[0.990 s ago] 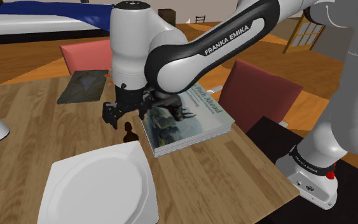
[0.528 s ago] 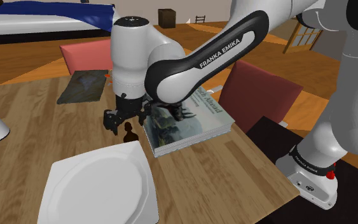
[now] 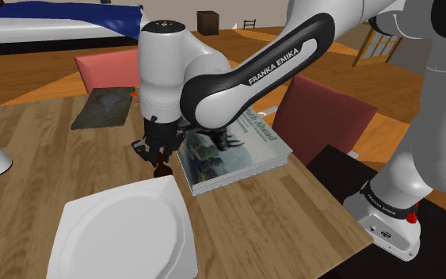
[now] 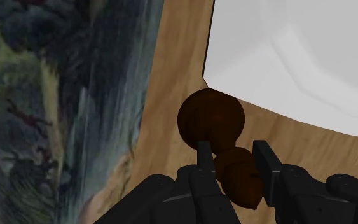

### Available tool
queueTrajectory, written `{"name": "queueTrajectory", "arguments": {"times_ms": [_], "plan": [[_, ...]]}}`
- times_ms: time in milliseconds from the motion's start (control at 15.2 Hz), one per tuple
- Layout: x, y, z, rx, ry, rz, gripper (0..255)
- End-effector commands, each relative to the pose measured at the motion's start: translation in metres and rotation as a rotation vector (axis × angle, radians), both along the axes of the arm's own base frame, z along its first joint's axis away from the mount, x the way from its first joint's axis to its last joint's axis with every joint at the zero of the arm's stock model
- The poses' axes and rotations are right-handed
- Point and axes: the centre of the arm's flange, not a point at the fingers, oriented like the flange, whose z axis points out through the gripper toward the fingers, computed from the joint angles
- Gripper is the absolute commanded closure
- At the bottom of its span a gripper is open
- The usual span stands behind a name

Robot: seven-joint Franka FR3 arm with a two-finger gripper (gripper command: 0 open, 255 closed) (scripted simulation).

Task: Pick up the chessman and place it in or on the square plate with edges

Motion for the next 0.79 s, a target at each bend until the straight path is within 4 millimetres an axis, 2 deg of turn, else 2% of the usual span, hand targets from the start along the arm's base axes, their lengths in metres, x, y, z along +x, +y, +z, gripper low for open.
{"name": "queueTrajectory", "arguments": {"times_ms": [0,396,726], "plan": [[0.0,0.0,-0.001,-0.001,0.001,0.0,255],[0.0,0.0,-0.001,-0.001,0.001,0.0,255],[0.0,0.0,0.026,-0.001,0.001,0.0,255]]}}
